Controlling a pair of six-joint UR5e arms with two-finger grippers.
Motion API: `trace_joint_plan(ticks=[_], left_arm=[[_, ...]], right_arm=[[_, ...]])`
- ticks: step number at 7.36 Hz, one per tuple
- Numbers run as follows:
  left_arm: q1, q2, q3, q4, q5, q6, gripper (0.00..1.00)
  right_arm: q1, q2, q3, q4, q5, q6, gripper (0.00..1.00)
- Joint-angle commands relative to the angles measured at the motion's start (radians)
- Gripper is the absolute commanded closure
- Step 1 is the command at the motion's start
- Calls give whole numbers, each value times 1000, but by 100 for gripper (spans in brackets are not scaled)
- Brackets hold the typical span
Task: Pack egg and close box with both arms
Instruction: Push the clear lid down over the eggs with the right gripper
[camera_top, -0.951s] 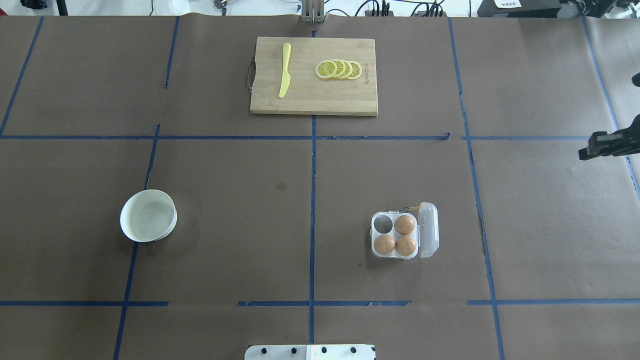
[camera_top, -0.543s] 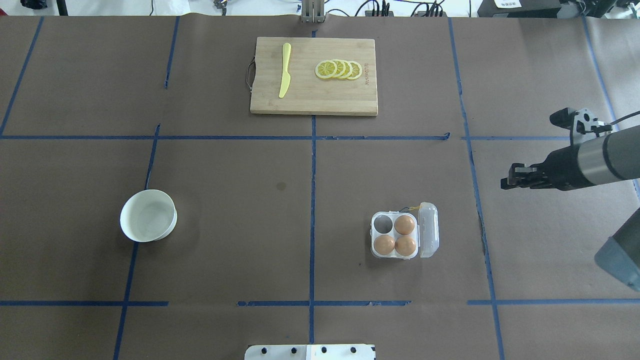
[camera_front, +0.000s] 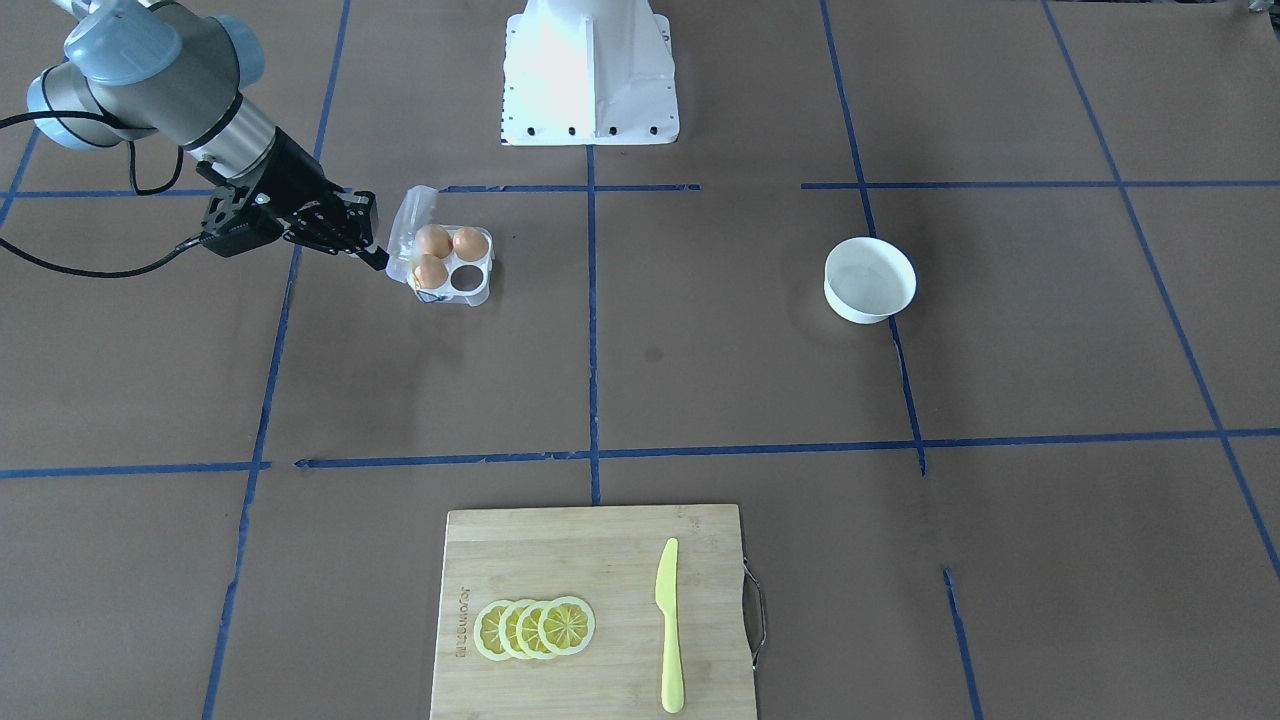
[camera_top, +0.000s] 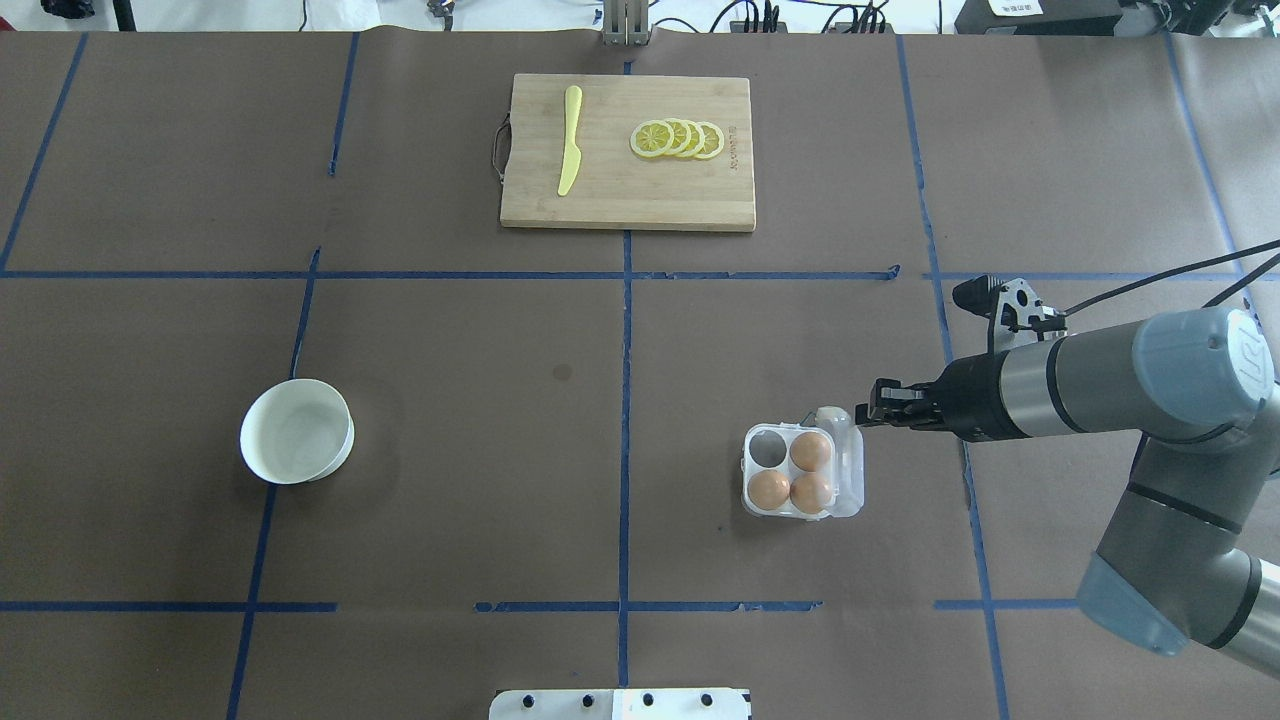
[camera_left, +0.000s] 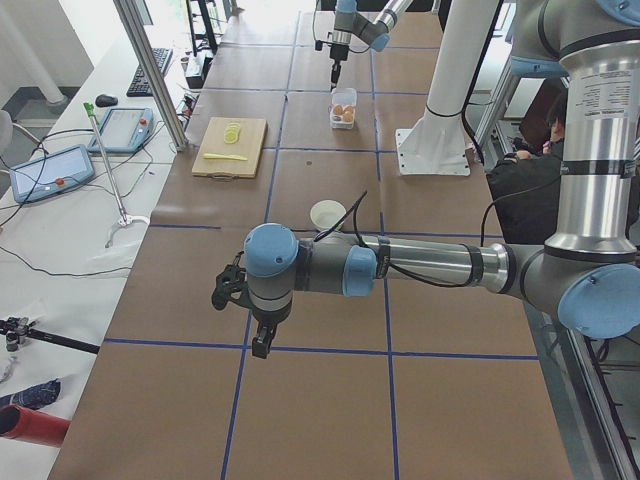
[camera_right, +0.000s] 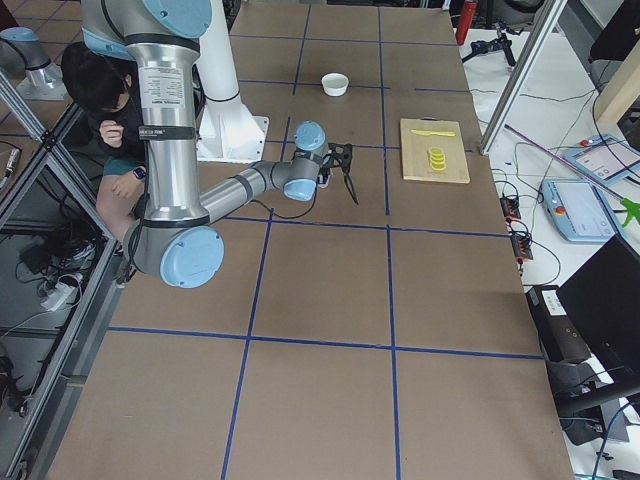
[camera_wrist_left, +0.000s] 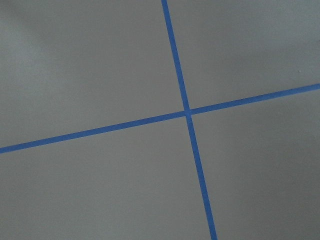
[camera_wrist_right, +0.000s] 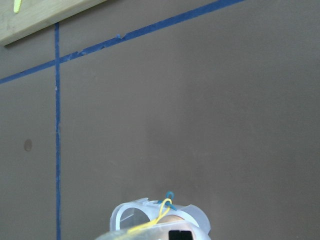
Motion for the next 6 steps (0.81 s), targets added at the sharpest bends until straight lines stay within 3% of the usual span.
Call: trace_joint_plan(ticks=[1, 3, 4, 5, 6], left_arm=[[1, 0, 2, 1, 0, 0, 0], [1, 0, 2, 1, 0, 0, 0], [1, 0, 0, -1, 0, 0, 0], [1, -5, 2, -1, 0, 2, 0], [1, -5, 2, -1, 0, 2, 0]], right_arm=[[-13, 16, 2, -1, -14, 9, 100], [-13, 16, -1, -1, -16, 7, 99], [-11, 13, -2, -7, -14, 4, 86], [11, 4, -5, -14, -14, -11, 51], [62, -31, -4, -17, 1, -39, 1]])
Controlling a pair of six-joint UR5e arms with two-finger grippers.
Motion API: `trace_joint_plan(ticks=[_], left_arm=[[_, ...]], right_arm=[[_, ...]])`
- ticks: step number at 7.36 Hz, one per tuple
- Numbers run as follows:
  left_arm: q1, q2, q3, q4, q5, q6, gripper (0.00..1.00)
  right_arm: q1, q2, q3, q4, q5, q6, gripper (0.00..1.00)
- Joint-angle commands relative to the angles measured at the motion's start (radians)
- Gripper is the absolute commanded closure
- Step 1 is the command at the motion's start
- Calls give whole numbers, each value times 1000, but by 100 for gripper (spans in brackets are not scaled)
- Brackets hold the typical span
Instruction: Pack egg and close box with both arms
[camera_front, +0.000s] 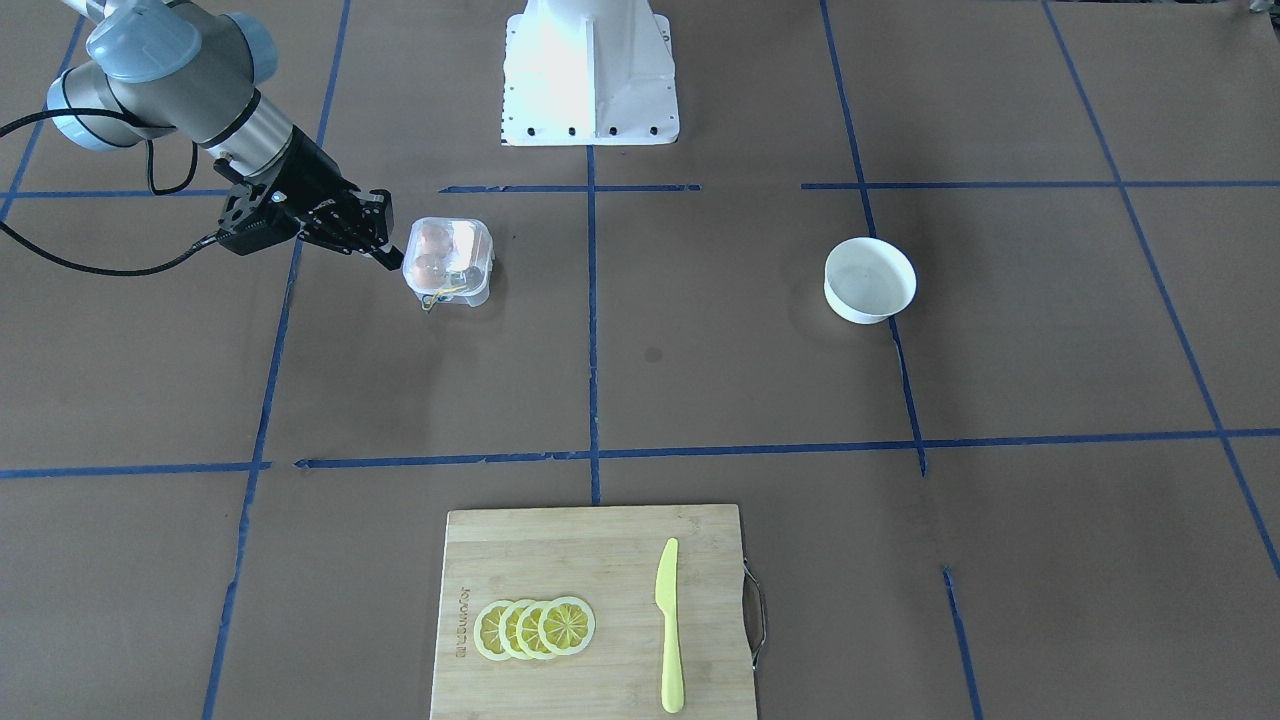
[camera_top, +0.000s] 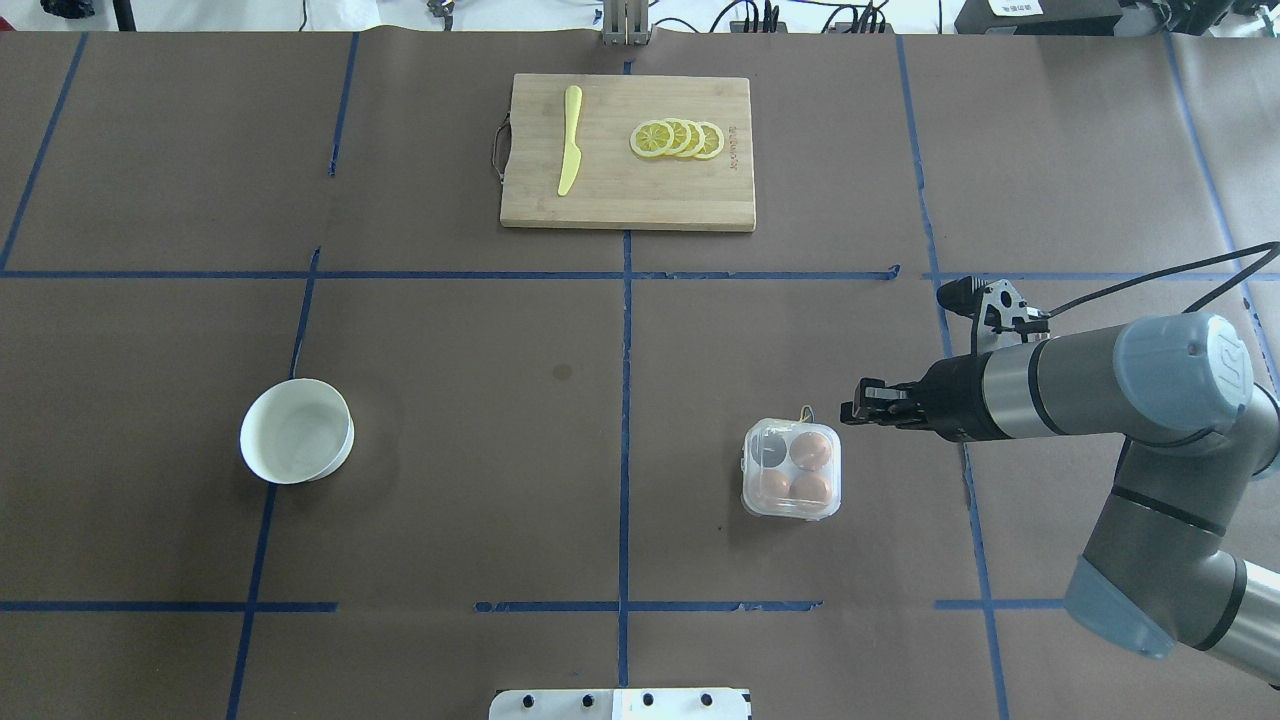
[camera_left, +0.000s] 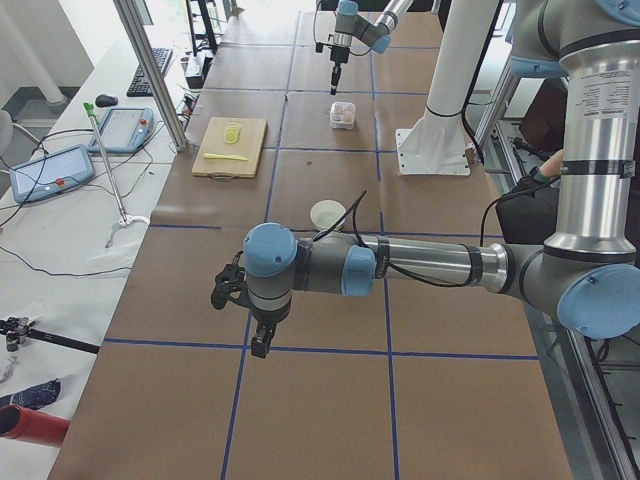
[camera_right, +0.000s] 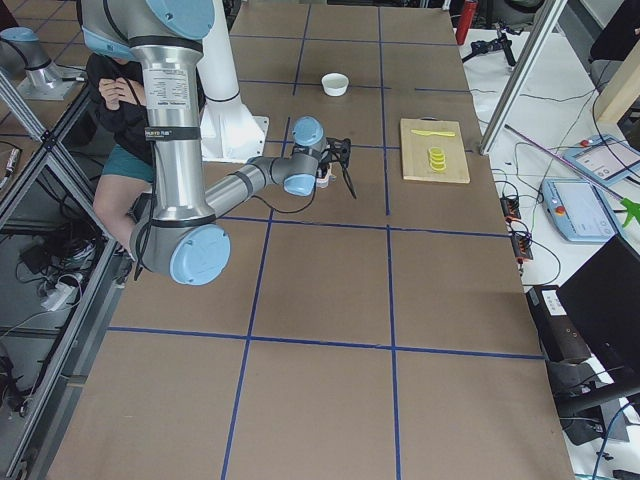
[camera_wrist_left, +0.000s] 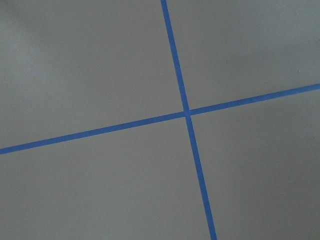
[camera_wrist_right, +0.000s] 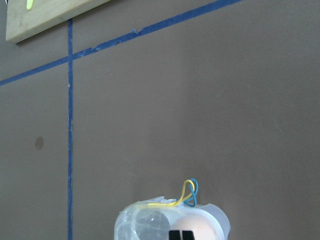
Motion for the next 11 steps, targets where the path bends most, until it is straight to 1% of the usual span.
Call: trace_joint_plan(ticks=[1, 2, 4, 6, 7, 8, 9, 10, 11], left_arm=[[0, -2, 0, 0, 0, 0, 0], [0, -2, 0, 1, 0, 0, 0], [0, -2, 2, 1, 2, 0, 0], [0, 0, 0, 9, 3, 0, 0], [0, 6, 0, 11, 3, 0, 0], [0, 11, 0, 9, 5, 0, 0], [-2, 15, 0, 7, 3, 0, 0], [-3, 17, -1, 6, 3, 0, 0], [-3, 18, 5, 7, 6, 0, 0]], right_arm=[[100, -86, -3, -19, 35, -130, 0], [166, -121, -3, -95, 60, -253, 0], [306, -177, -8, -284, 69, -538, 0], [503, -230, -11, -441, 87, -895, 0], [637, -233, -9, -540, 165, -1052, 0], [761, -232, -8, -663, 220, -1234, 0], [847, -237, -9, -781, 233, -1362, 0], [903, -279, -9, -867, 230, -1395, 0], [908, -365, -15, -871, 235, -1377, 0]])
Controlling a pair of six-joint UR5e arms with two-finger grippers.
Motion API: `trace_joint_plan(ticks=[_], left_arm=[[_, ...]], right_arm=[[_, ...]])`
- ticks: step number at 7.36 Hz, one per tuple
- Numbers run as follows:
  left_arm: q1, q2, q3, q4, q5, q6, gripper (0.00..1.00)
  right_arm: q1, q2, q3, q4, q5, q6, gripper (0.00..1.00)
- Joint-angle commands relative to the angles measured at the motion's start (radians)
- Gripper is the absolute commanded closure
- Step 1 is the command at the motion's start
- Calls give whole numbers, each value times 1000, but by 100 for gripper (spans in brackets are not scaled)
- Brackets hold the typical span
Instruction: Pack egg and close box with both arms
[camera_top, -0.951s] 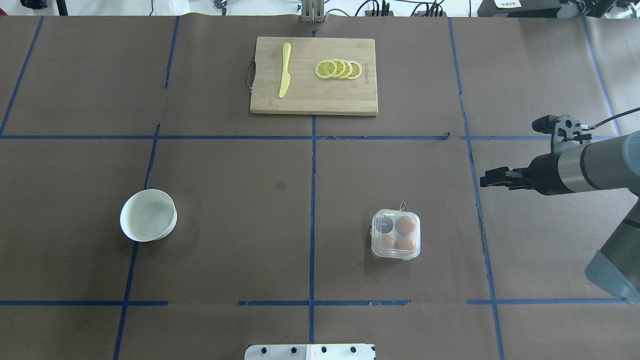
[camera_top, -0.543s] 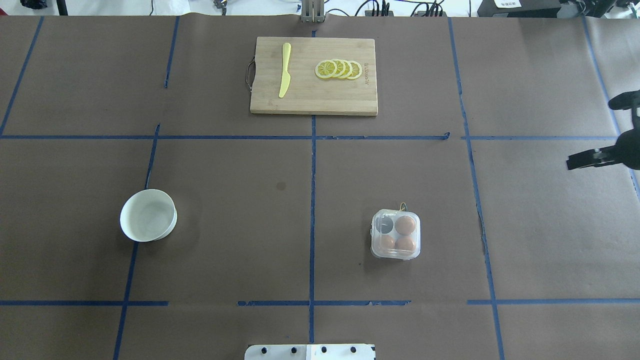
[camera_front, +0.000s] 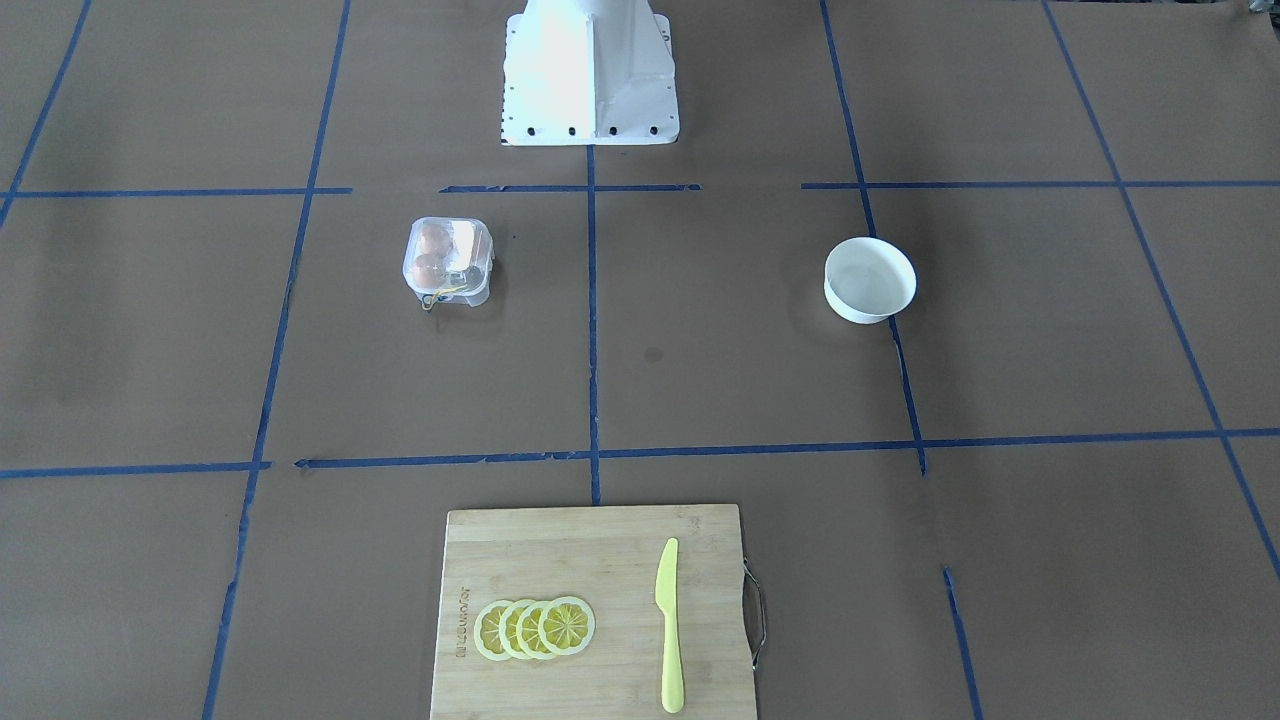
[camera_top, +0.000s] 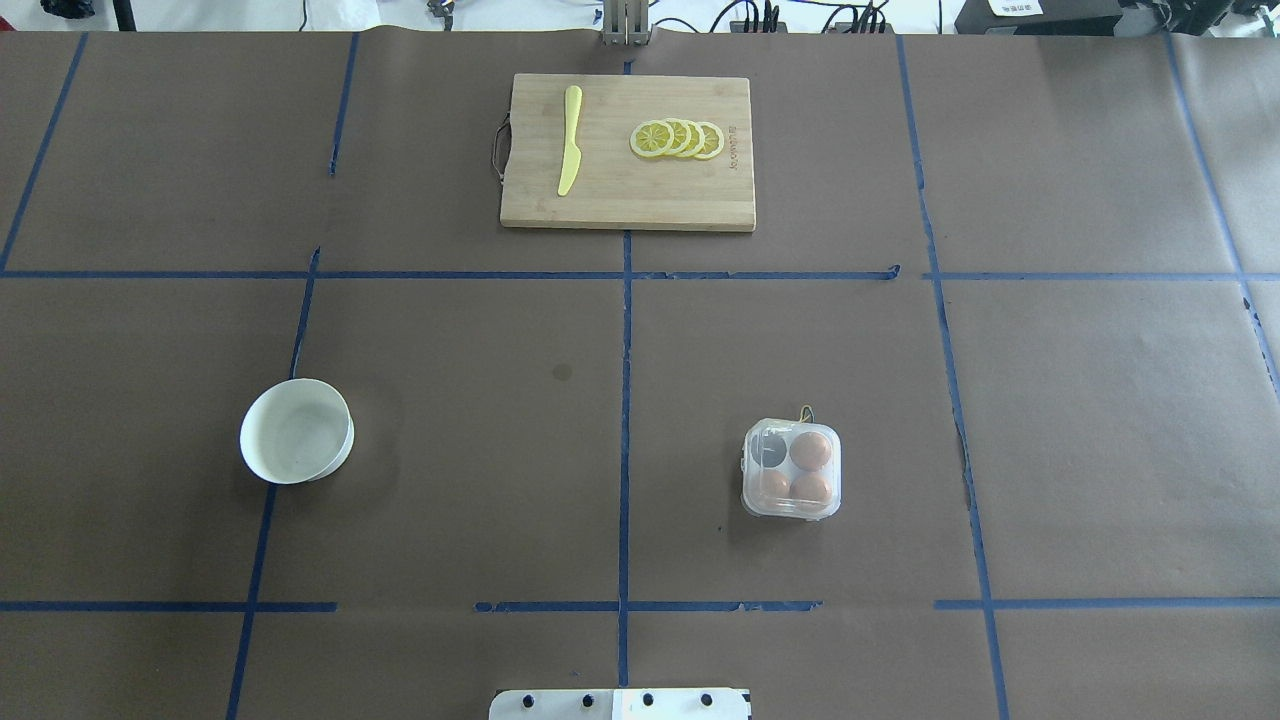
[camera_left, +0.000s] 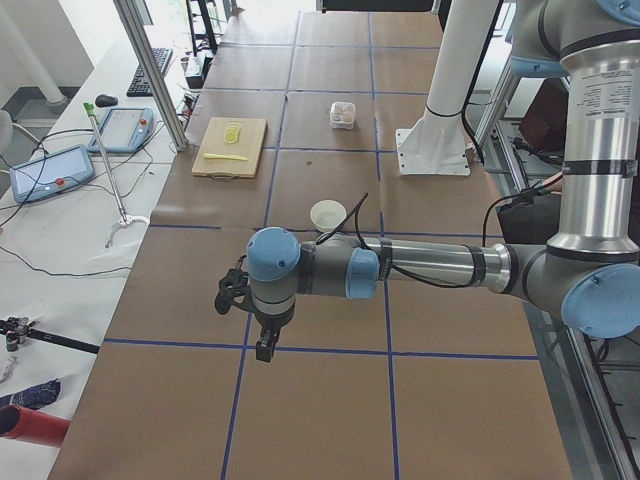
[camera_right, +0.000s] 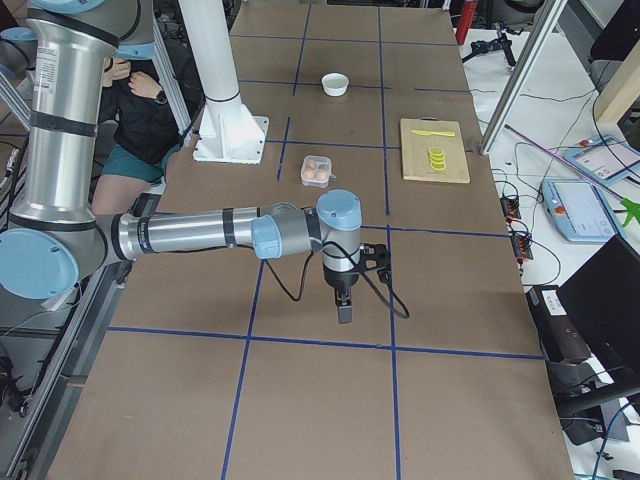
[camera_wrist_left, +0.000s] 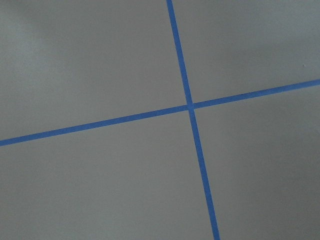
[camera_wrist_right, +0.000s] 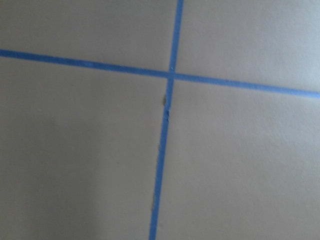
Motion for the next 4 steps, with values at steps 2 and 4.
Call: trace_joint_plan(ticks=[2, 4], left_arm=[[1, 3, 6, 0, 4, -2, 0], [1, 3, 13, -1, 1, -5, 0]], right_arm=[[45, -80, -17, -49, 17, -28, 0], [45, -76, -37, -20, 81, -25, 0]])
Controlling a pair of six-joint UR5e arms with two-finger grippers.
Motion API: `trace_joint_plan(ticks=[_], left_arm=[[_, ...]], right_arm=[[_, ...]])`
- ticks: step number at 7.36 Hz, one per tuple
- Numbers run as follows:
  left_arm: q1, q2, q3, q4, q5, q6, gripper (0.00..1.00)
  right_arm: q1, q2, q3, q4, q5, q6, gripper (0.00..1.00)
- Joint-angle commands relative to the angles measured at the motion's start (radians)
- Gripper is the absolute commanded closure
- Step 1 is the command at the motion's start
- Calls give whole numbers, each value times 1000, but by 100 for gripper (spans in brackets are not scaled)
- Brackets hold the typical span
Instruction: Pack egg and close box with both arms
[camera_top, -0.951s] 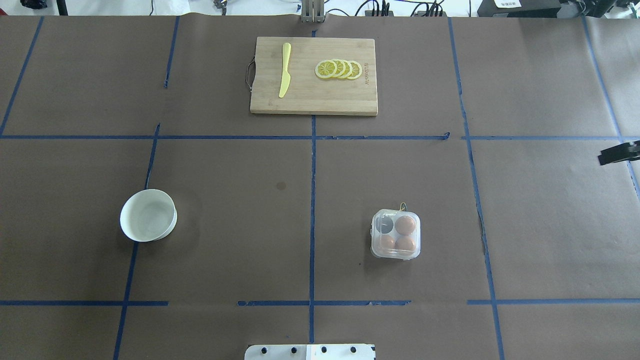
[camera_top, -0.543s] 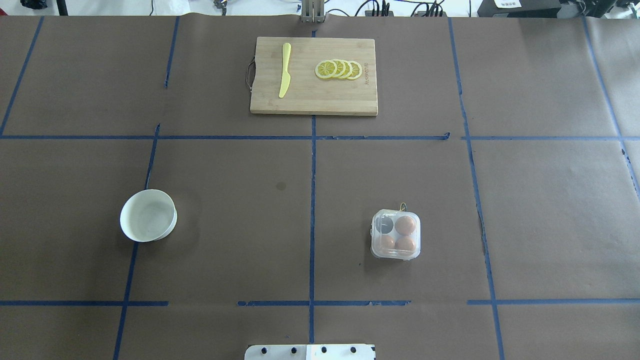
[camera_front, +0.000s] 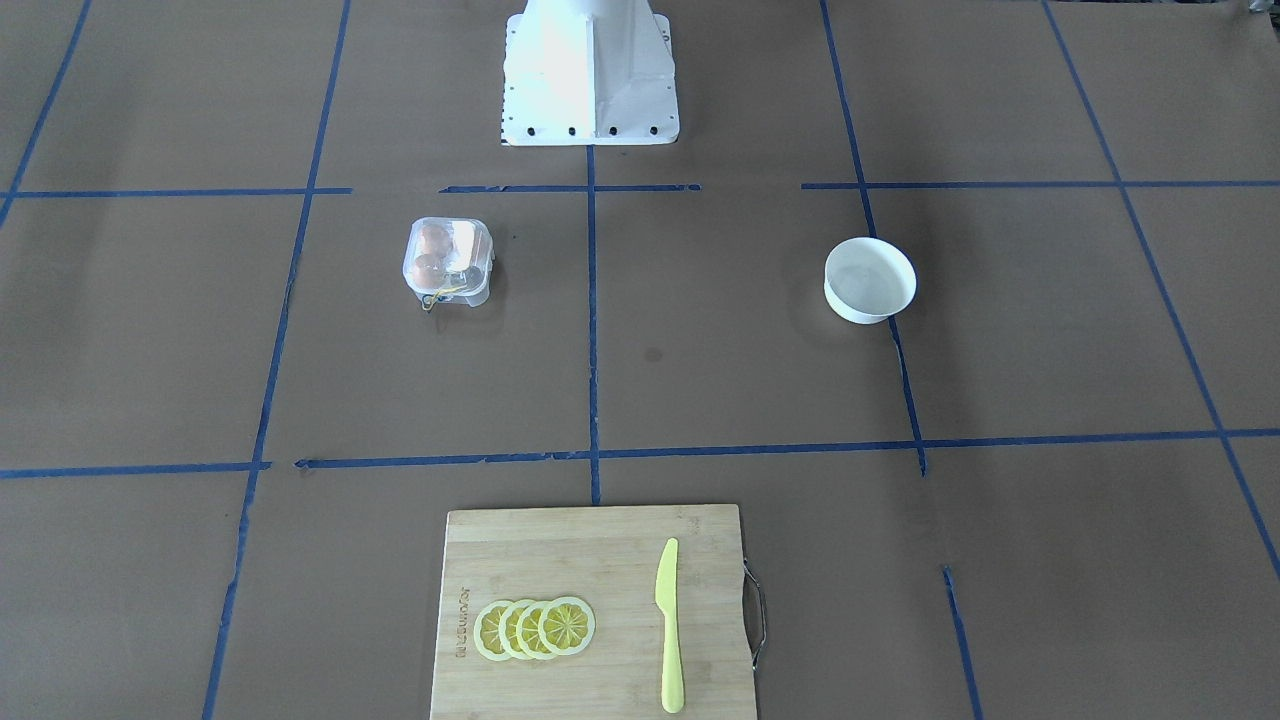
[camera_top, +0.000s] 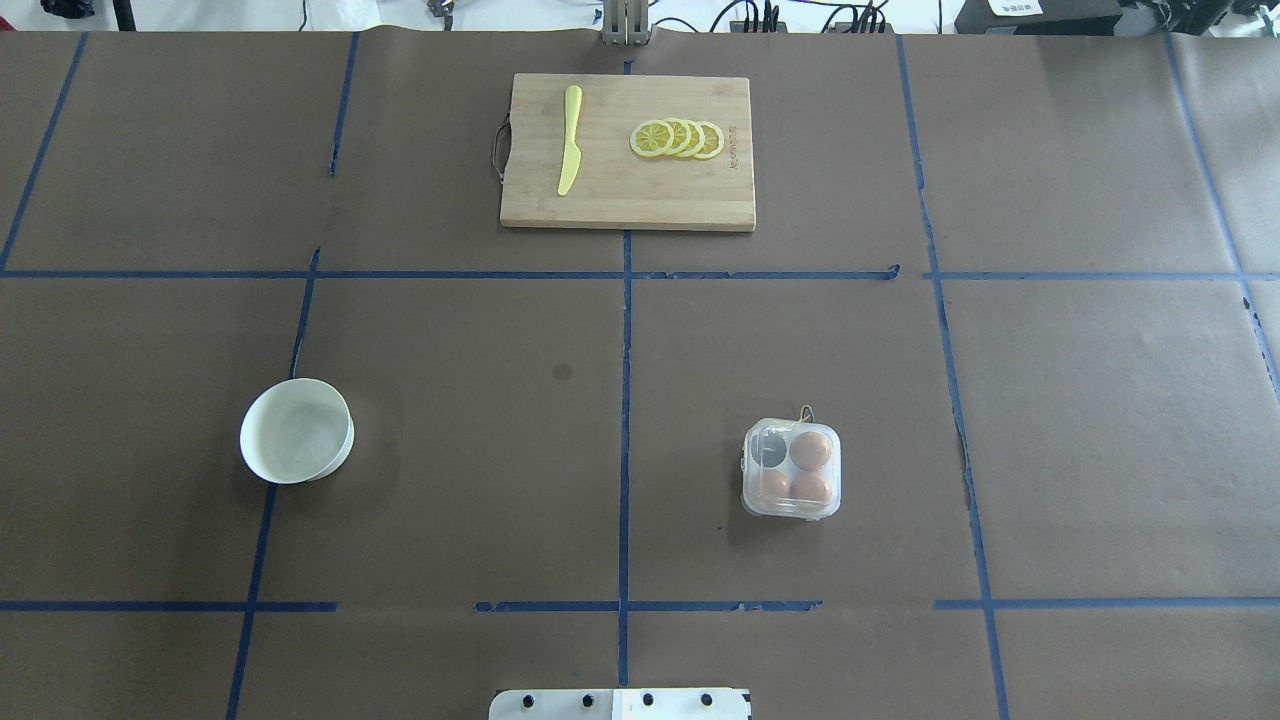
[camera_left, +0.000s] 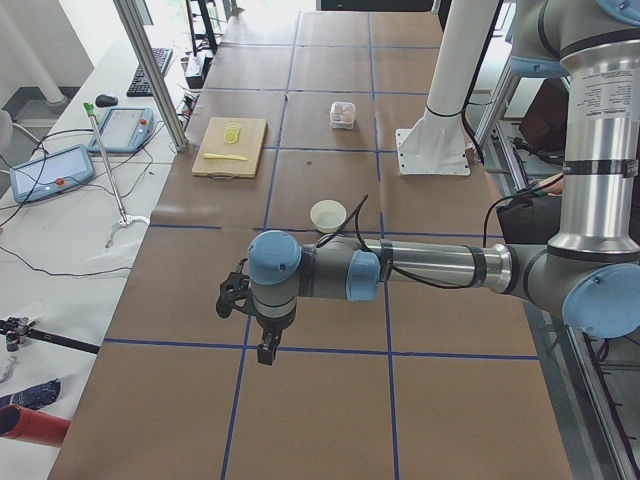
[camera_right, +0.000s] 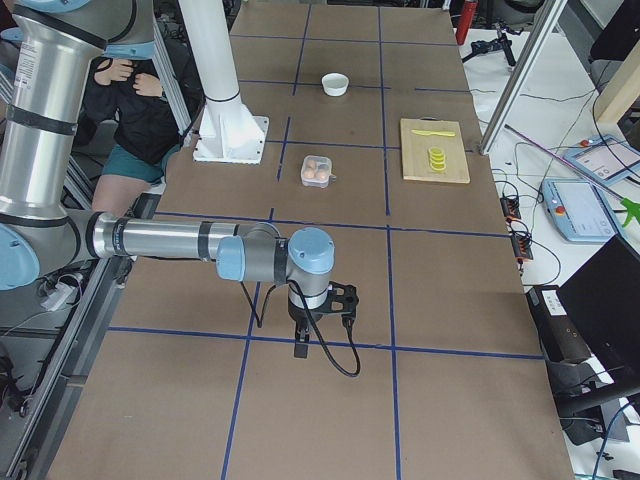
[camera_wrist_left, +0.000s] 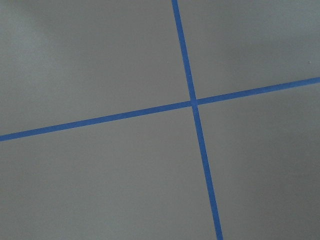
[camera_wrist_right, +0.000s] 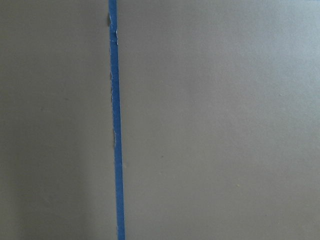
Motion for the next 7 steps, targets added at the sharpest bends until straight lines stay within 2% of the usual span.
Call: trace_joint_plan(ticks=[1, 7], left_arm=[[0, 0, 4, 1, -2, -1, 0], [0, 20, 4, 0, -3, 1, 0]], right_arm=[[1, 37, -18, 17, 42, 1, 0], [-1, 57, -29, 19, 40, -13, 0]])
